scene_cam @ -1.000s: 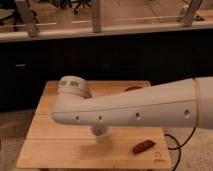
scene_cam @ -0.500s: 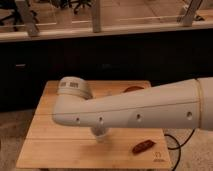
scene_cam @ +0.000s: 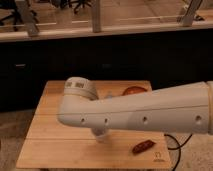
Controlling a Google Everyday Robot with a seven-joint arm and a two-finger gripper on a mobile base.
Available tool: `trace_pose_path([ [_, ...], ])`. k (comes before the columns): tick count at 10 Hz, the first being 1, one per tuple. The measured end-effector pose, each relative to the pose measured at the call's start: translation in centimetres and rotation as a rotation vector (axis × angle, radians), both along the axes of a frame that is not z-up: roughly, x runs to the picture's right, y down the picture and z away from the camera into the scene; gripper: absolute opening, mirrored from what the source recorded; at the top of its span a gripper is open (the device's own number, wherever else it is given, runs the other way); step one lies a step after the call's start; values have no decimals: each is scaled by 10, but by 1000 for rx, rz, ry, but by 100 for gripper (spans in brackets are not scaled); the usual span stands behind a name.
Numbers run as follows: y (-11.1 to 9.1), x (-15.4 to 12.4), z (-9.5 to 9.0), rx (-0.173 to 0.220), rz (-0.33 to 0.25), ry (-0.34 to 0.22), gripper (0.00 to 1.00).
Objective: Place the eraser in the ceramic cup
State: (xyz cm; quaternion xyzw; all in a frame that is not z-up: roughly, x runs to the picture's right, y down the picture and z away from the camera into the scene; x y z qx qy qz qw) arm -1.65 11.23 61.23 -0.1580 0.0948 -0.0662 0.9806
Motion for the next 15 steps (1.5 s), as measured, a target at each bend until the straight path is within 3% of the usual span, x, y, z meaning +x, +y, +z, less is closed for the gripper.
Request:
trace_pose_path([
  [11,5,23,-5,-57,34,32,0],
  [12,6,25,-7,-69,45,31,0],
  [15,7,31,-6,-164,74,65,0],
])
